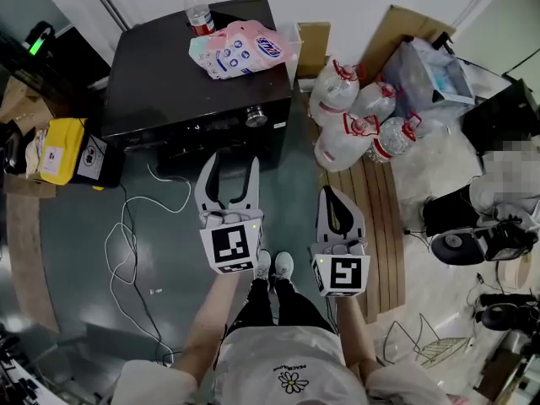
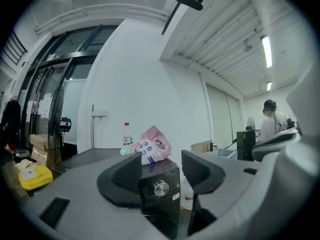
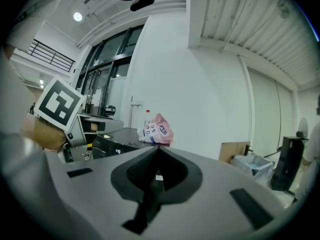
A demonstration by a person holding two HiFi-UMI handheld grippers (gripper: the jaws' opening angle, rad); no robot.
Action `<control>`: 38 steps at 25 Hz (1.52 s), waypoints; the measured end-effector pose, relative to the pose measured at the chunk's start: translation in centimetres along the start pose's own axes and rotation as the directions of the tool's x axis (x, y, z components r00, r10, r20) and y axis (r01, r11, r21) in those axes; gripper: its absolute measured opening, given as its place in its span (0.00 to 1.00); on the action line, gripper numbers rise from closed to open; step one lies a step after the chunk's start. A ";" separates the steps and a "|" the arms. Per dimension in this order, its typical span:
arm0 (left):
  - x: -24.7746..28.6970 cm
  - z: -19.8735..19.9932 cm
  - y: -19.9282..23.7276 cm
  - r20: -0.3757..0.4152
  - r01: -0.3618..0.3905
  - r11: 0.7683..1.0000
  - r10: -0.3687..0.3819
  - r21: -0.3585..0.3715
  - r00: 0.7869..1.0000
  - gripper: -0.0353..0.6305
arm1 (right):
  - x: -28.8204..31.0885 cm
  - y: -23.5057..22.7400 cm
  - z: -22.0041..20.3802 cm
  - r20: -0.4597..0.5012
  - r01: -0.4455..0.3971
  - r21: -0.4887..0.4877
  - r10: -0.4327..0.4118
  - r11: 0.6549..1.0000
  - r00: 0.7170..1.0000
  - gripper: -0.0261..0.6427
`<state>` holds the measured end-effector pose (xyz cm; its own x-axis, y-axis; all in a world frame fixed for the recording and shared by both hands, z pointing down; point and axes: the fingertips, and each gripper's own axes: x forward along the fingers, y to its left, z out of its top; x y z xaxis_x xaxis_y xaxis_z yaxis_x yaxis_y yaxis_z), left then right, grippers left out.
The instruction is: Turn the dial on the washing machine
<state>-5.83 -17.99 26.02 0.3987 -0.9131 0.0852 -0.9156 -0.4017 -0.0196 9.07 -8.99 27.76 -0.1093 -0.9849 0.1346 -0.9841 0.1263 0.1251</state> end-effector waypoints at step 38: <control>18.0 -19.8 0.6 -0.168 -0.213 0.976 0.205 -0.033 0.964 0.50 | 8.4 0.3 -17.0 0.009 -0.052 0.052 0.052 0.997 0.999 0.04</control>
<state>-0.22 -33.22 47.29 0.1882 -0.9510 0.2452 -0.9807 -0.1953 -0.0045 10.20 -15.22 45.65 -0.1614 -0.9780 0.1321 -0.9830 0.1712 0.0662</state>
